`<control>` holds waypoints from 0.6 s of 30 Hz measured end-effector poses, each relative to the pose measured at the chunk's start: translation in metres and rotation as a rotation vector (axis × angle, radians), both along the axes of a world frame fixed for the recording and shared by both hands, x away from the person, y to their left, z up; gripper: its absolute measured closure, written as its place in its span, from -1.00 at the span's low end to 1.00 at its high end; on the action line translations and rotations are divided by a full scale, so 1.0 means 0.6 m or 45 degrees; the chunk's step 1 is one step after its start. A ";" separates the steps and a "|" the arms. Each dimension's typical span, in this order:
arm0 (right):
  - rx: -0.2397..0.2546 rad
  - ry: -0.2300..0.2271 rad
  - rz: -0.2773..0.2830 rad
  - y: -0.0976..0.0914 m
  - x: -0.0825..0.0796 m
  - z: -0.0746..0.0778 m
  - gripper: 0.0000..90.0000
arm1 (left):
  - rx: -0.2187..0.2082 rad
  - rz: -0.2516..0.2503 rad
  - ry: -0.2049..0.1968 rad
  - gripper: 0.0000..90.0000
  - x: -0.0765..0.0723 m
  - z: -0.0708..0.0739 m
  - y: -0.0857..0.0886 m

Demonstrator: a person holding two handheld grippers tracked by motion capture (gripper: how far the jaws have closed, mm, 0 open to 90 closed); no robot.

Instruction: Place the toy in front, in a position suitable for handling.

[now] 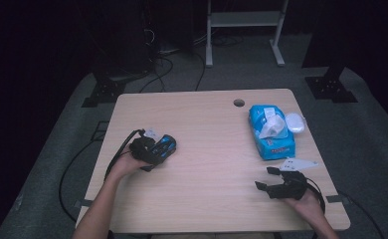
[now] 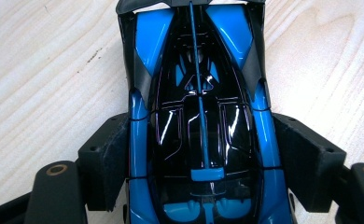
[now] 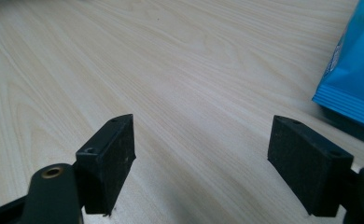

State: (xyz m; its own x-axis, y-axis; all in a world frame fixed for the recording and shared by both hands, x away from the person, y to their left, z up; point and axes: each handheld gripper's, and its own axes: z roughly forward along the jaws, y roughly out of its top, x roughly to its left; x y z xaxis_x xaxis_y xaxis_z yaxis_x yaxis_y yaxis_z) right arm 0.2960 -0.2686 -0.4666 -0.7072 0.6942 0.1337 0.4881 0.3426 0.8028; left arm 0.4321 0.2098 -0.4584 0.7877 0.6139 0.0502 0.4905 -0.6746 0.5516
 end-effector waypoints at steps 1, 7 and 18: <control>-0.001 0.004 -0.002 0.000 0.000 0.000 -0.51 | -0.003 -0.001 0.003 -0.45 0.000 0.000 0.000; 0.000 0.006 -0.005 0.000 0.000 0.000 -0.51 | -0.042 0.006 0.012 -0.43 0.001 0.001 0.007; 0.003 -0.001 -0.006 -0.001 0.000 0.001 -0.51 | -0.073 0.019 0.019 -0.41 -0.002 0.004 0.012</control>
State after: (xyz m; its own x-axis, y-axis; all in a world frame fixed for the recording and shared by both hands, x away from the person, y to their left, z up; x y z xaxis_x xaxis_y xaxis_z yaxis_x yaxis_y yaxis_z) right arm 0.2962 -0.2692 -0.4661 -0.7039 0.6974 0.1350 0.4893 0.3382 0.8039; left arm 0.4311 0.2171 -0.4560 0.7789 0.6271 0.0033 0.5086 -0.6348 0.5817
